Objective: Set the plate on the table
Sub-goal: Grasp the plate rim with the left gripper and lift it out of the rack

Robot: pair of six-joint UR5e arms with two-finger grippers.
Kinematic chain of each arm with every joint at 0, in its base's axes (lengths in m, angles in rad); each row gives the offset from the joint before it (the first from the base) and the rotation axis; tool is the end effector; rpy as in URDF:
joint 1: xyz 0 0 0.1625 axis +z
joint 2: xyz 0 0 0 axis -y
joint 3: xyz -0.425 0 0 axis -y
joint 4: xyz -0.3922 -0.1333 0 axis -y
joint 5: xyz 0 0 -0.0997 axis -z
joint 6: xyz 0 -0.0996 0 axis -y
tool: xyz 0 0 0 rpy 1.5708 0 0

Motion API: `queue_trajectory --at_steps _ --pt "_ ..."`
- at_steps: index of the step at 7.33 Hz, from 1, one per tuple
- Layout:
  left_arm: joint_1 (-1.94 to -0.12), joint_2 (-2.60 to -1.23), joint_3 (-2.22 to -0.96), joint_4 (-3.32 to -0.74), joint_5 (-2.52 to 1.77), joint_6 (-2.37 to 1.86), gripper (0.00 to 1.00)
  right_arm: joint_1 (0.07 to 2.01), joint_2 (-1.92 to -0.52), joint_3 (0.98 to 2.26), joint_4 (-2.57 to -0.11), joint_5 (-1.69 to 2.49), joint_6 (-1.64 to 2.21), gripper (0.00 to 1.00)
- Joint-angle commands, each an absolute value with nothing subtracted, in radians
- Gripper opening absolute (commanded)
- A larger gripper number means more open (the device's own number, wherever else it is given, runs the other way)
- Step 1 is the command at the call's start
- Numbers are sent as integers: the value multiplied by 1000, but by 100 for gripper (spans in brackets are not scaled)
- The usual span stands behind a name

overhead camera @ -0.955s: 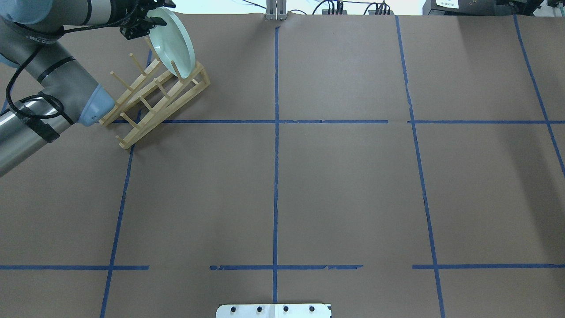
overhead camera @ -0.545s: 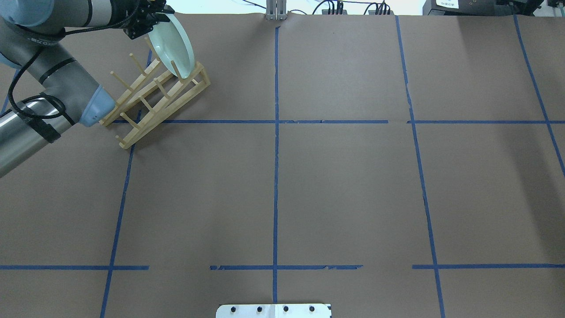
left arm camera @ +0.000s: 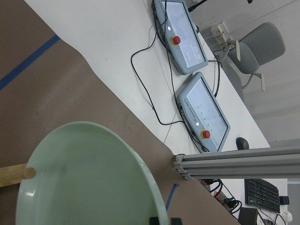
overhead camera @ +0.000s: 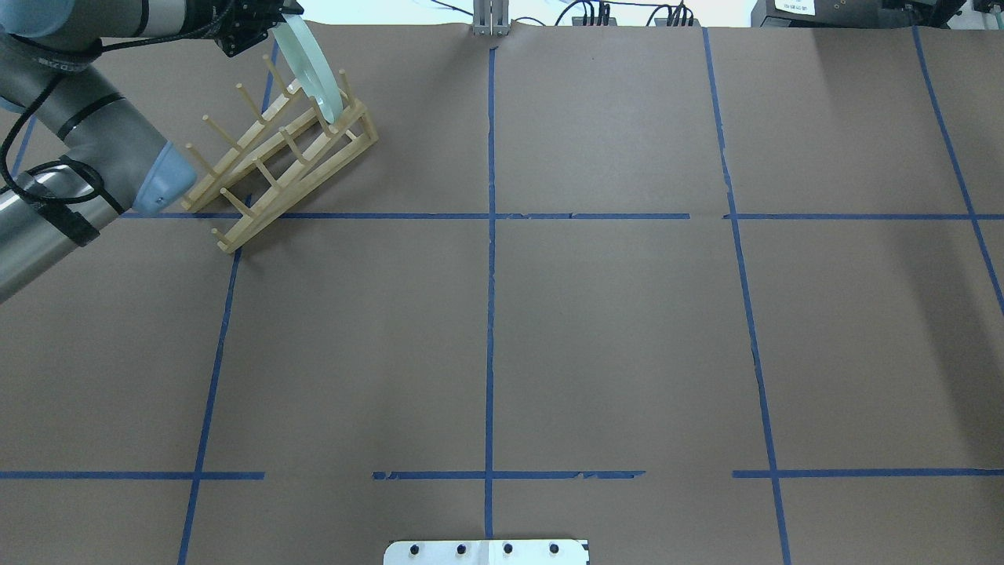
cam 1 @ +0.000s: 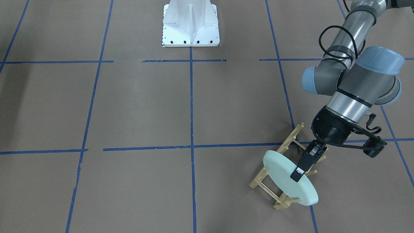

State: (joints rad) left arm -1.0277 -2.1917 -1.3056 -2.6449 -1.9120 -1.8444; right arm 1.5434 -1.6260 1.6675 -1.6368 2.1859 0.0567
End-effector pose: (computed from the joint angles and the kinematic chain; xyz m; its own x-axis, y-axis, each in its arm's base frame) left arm 0.2875 -0.6696 0.2861 -0.1018 -0.3241 -0.9405 0.6315 0.7095 -0.3128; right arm 0.0630 -0.4680 0.6543 0.8170 0.0484 0.5746 -0.0189 0.9982 -0.0571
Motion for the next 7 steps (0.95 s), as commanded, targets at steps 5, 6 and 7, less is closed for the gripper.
queue_trajectory --at_steps 5,6,7 --pt "-1248 -2166 -1563 -2370 -2262 -1774 0 1543 -1626 1667 -1637 2186 57 100" --pt "-1250 -2152 -1718 -2142 -2263 -1652 0 1543 -1626 1667 -1637 2186 57 100" --pt "-1250 -2164 -1843 -1891 -2255 -1503 0 1545 -1626 1667 -1637 2186 57 100"
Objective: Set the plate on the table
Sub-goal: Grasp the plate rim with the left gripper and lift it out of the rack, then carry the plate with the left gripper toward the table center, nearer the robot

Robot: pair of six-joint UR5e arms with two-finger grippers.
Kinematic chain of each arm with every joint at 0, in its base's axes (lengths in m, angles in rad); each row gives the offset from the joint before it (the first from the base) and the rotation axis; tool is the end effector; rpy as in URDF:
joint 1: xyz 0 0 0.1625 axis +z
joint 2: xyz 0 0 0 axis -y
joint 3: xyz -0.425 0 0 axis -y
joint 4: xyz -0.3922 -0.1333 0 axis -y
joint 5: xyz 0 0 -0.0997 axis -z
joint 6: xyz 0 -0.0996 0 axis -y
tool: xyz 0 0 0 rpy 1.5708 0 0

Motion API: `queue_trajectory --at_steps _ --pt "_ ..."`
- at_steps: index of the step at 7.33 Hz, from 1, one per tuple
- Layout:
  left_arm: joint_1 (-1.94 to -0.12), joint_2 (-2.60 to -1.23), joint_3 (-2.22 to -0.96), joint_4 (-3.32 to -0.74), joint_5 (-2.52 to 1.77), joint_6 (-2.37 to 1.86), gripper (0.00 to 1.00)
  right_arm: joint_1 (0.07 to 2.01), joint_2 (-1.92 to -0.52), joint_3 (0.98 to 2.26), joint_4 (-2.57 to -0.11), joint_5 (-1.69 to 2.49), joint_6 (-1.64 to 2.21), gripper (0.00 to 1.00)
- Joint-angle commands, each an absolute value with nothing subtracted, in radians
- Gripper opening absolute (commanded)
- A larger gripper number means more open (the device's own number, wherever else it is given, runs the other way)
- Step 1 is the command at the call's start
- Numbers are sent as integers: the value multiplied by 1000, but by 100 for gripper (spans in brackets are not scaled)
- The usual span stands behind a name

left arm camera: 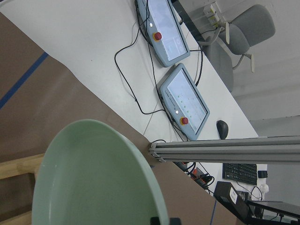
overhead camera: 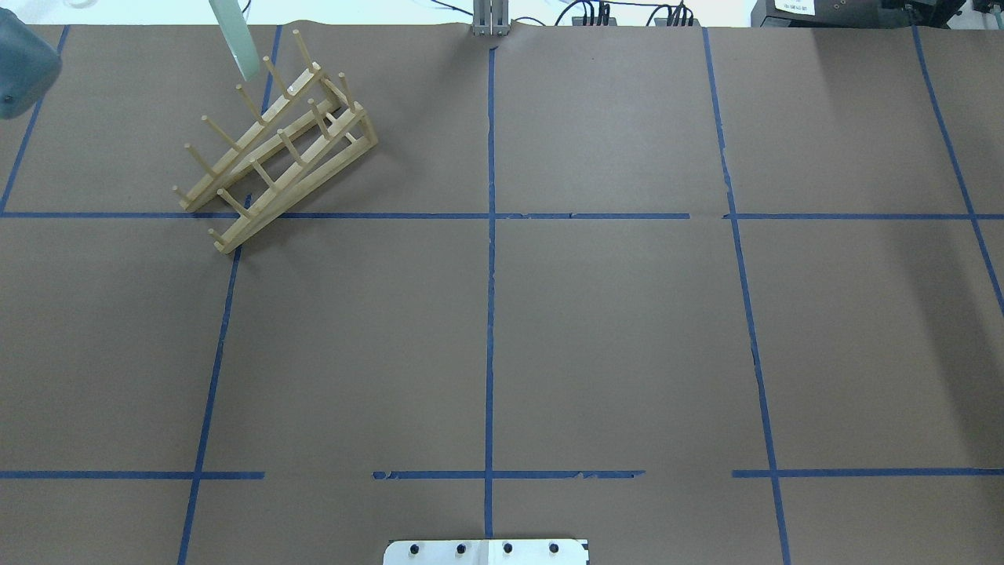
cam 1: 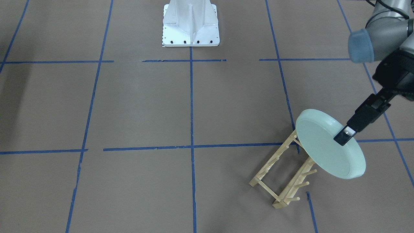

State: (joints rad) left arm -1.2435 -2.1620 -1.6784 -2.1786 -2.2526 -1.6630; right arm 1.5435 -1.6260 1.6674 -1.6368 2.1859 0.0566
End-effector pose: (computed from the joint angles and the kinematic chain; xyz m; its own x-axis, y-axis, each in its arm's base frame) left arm 0.1383 -0.6267 0.1870 0.0339 -0.3222 -0.9461 0.5451 0.7994 -0.2527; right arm 0.0631 -0.4680 0.6544 0.8170 0.0484 0.5746 -0.0190 0.9982 -0.0572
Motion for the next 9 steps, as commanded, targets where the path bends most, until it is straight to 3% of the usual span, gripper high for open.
queue_trajectory --at_steps 1,3,5,9 --pt "-1240 -2180 -1924 -1727 -2250 -1391 0 1545 -1626 1667 -1637 2186 57 100" --pt "-1073 -2251 -2052 -1403 -2139 -1304 0 1543 -1626 1667 -1637 2186 55 100" --pt "-763 -2368 -2065 -1034 -1868 -1135 0 1543 -1626 1667 -1637 2186 55 100" --pt "-263 -2356 -1841 -940 -1429 -1135 0 1545 -1626 1667 -1637 2186 57 100"
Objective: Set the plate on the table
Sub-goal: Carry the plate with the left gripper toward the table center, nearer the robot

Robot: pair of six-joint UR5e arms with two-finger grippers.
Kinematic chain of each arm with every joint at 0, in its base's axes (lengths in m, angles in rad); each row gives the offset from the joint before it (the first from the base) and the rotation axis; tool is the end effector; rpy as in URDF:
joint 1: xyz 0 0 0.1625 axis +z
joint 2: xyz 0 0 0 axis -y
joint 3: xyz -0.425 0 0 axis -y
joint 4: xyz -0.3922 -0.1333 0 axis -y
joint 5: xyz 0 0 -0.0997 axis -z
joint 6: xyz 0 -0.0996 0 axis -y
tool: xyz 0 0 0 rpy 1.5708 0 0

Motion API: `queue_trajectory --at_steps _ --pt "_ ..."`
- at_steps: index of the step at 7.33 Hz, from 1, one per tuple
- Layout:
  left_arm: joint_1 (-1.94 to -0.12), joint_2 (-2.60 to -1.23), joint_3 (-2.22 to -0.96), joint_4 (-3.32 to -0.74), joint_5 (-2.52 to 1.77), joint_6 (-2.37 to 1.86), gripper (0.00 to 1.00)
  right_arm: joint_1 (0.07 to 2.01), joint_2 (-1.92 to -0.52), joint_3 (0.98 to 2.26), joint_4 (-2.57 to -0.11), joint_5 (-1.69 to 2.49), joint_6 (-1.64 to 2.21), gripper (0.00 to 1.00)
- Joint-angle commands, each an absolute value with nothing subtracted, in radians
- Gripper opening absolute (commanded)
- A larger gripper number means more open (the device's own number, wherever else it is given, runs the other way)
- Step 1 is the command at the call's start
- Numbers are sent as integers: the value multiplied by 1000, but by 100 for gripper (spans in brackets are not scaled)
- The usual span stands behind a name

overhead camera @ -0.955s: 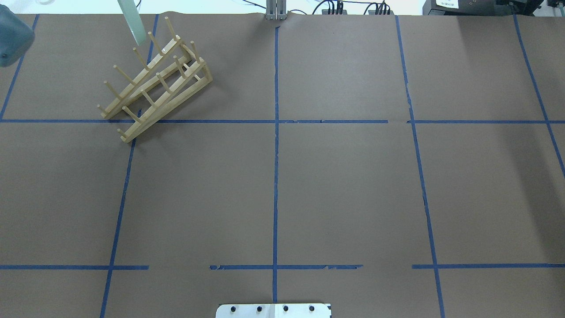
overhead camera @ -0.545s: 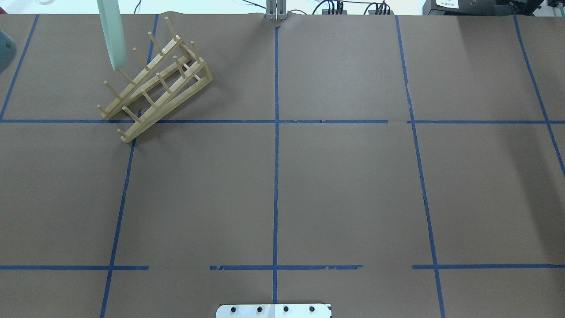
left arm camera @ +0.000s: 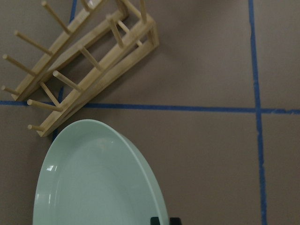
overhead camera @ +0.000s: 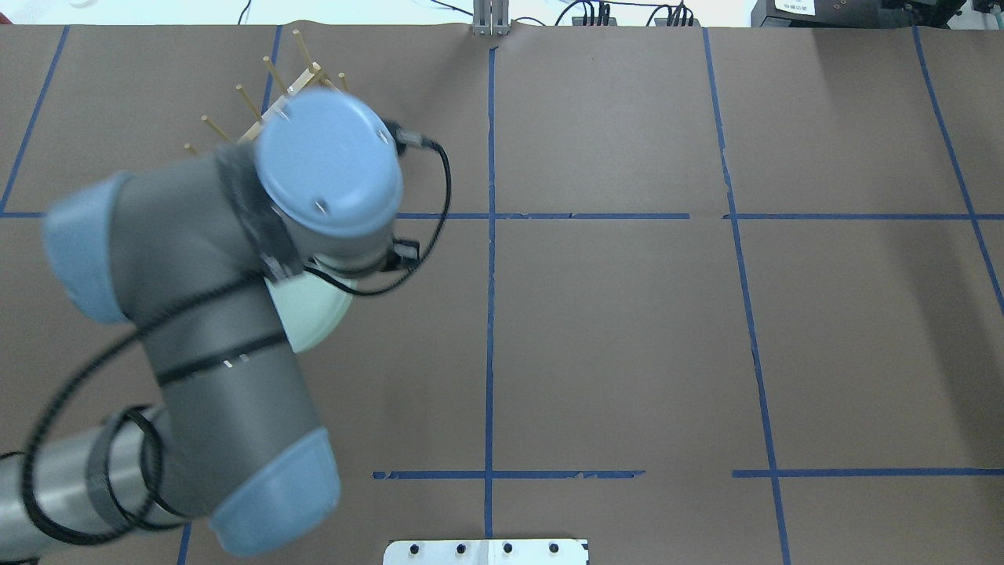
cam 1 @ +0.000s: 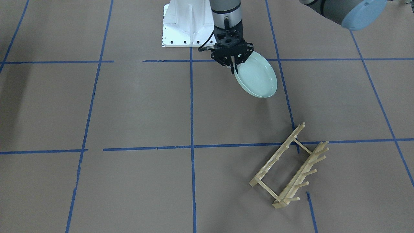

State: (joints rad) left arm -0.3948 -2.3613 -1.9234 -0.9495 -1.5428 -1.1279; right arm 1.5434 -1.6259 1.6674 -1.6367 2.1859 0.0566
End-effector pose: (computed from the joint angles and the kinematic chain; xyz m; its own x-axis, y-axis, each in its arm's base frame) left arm 0.5022 -0.3567 0.1412 0.8933 0.0919 -0.4400 0.0161 0.9717 0.2355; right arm 0.0630 -0.4680 0.6543 0.8170 0.0482 0.5746 -0.0189 0.9982 -0.0570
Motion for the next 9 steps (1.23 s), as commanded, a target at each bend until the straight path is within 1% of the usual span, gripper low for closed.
queue_trajectory --at_steps 1,3,5,8,9 --pt "-223 -2359 -1803 -945 -1402 -1144 0 1545 -1626 1667 -1637 2186 57 100" --pt "-221 -2368 -1764 -986 -1397 -1161 0 1543 -1626 1667 -1637 2186 57 100" --pt "-221 -2411 -1663 -1095 -1396 -1164 0 1543 -1626 1667 -1637 2186 57 100" --pt "-222 -2465 -1646 -1109 -1367 -1164 0 1543 -1626 1667 -1637 2186 57 100" --pt "-232 -2465 -1647 -1129 -1367 -1164 50 1543 -1626 1667 -1637 2186 57 100"
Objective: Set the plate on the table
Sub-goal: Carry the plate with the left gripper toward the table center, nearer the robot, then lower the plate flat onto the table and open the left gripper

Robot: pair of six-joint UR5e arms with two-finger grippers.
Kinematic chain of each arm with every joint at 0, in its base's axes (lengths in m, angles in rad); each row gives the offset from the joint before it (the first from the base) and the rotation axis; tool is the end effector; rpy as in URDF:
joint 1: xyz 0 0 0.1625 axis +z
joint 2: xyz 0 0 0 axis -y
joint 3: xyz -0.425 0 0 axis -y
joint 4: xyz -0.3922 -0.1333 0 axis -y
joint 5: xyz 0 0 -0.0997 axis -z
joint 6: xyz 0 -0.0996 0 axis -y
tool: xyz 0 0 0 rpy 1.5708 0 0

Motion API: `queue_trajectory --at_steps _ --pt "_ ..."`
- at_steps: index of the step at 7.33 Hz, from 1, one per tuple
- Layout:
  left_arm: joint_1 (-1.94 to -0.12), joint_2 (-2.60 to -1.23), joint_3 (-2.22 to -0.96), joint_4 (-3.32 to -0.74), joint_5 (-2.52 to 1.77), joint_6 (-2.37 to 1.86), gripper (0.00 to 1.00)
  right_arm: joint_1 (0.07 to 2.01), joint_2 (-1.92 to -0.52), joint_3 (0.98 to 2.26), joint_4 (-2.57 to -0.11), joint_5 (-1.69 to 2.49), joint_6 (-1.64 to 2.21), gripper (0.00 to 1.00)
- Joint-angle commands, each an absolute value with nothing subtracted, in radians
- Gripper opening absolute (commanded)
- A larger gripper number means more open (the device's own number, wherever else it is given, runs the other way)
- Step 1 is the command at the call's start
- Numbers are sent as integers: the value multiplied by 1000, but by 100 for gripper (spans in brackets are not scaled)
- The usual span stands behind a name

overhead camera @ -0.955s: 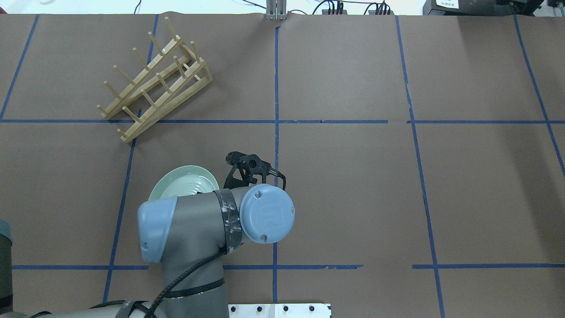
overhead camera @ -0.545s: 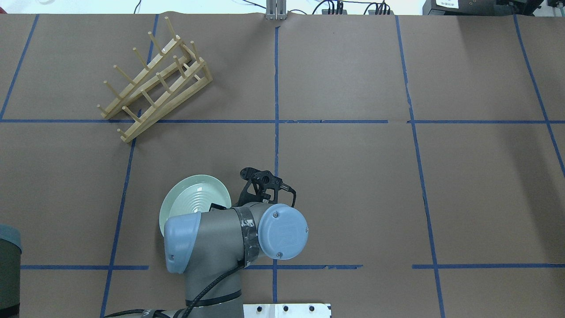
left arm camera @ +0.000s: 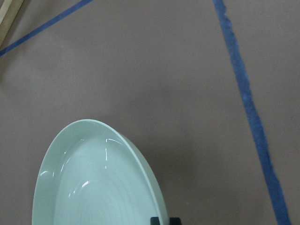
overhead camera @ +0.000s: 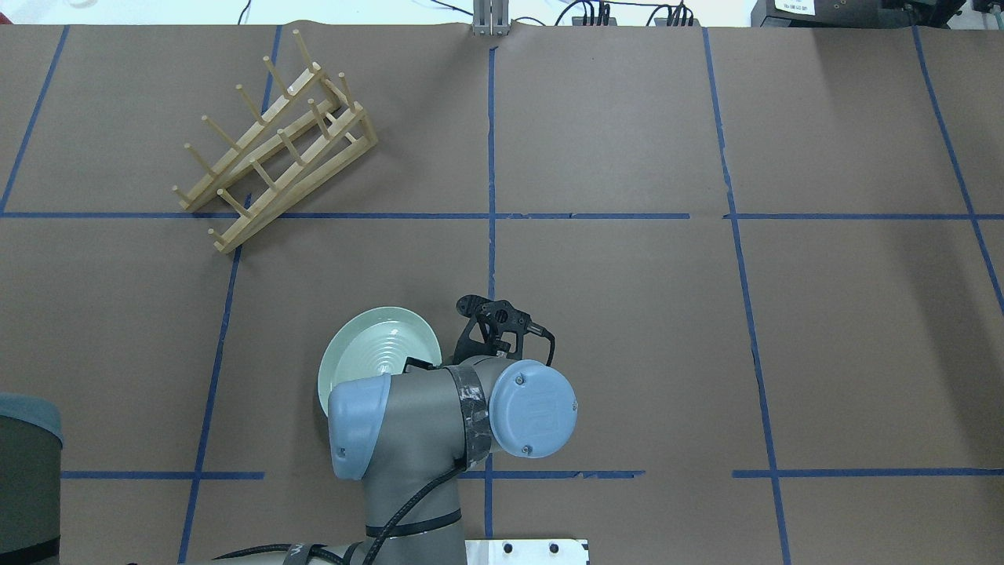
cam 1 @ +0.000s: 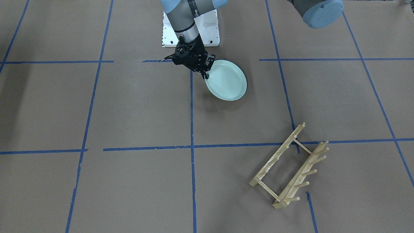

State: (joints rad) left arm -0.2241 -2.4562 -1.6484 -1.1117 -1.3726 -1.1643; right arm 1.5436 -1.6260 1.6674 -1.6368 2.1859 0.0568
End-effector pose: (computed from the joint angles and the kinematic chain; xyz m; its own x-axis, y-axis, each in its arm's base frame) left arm 0.6363 -0.3019 0.1469 0.9070 0.1909 -0.3753 -0.0523 0.9356 0.3493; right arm 0.0631 -0.4680 0.6544 0.8170 0.0487 0.5745 -0.0192 0.9982 -0.0573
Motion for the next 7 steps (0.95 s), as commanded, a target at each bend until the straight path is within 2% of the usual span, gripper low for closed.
queue_trajectory --at_steps 1,3,4,5,7 --pt "-256 -2465 -1658 -1132 -1367 -1164 99 1543 -1626 1667 -1637 2186 55 100" --pt "-337 -2464 -1689 -1131 -1370 -1145 100 1543 -1626 1667 -1637 2186 55 100" --pt "-423 -2461 -1780 -1128 -1394 -1053 100 1545 -1626 1667 -1637 2186 55 100" --pt "-542 -2457 -1848 -1127 -1495 -943 100 1545 -1626 1667 -1637 2186 57 100" --pt "-791 -2425 -1882 -1163 -1708 -652 100 1545 -1626 1667 -1637 2186 55 100"
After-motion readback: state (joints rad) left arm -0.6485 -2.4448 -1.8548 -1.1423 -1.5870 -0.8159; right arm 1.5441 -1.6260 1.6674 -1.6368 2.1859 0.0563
